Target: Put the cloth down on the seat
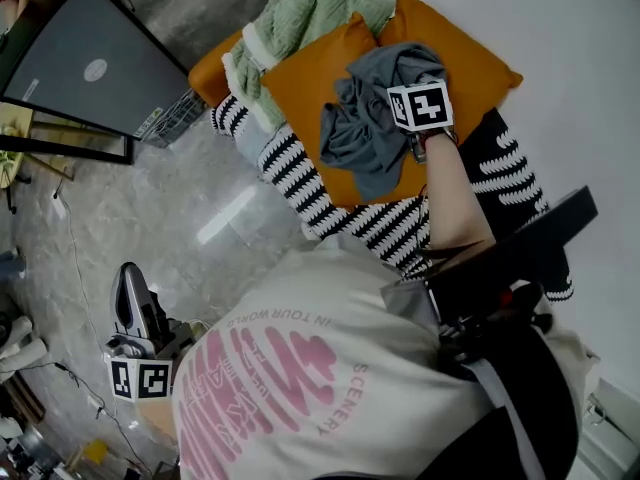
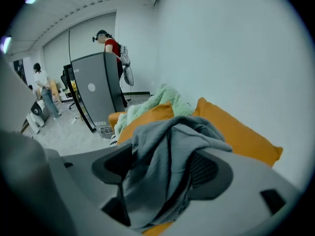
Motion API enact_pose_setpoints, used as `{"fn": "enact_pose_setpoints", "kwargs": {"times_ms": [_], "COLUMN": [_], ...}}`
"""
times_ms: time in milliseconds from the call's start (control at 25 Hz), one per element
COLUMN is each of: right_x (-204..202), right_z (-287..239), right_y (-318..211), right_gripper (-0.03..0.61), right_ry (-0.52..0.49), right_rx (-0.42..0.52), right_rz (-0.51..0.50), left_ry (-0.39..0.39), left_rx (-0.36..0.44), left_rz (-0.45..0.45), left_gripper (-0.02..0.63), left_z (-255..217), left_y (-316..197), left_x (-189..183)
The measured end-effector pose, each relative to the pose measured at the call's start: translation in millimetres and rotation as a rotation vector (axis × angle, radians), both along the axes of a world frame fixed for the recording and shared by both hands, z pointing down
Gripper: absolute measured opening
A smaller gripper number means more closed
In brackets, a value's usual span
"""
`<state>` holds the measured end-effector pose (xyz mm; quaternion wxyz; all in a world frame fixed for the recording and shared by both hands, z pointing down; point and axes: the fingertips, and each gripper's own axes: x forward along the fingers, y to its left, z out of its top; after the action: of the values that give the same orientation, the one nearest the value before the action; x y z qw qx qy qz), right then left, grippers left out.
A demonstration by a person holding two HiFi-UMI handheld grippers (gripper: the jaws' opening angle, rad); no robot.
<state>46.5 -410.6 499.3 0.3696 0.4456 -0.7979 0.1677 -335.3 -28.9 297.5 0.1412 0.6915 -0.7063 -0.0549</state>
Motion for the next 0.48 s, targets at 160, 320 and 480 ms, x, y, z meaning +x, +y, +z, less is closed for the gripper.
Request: {"fn": "enact_pose_setpoints", "kwargs": {"times_ms": [160,320,480], "right_x": [16.4,37.2,44.0], "right_z": [-42.5,-88.0,-119.9], "right_y": [19.0,35.0,55.4], "right_gripper": [0.345,0.345,0.306], "right_ry": [-0.071,-0.191,-0.377], "right_rx": [0.062,0.201,0.241], "right_rz": [0.071,0.16,0.202], "left_ry": [0.02,0.025,0.028], "left_rx": [0.009,0.026,0.044], "left_rz": [0.053,0.118,0.179], "left_gripper": [0.009,0.009,0.009], "left_z": [-1.5,4.9,11.6], "left_y": [7.4,11.1,5.6], "left_x": [-1.8,7.0,18.4]}}
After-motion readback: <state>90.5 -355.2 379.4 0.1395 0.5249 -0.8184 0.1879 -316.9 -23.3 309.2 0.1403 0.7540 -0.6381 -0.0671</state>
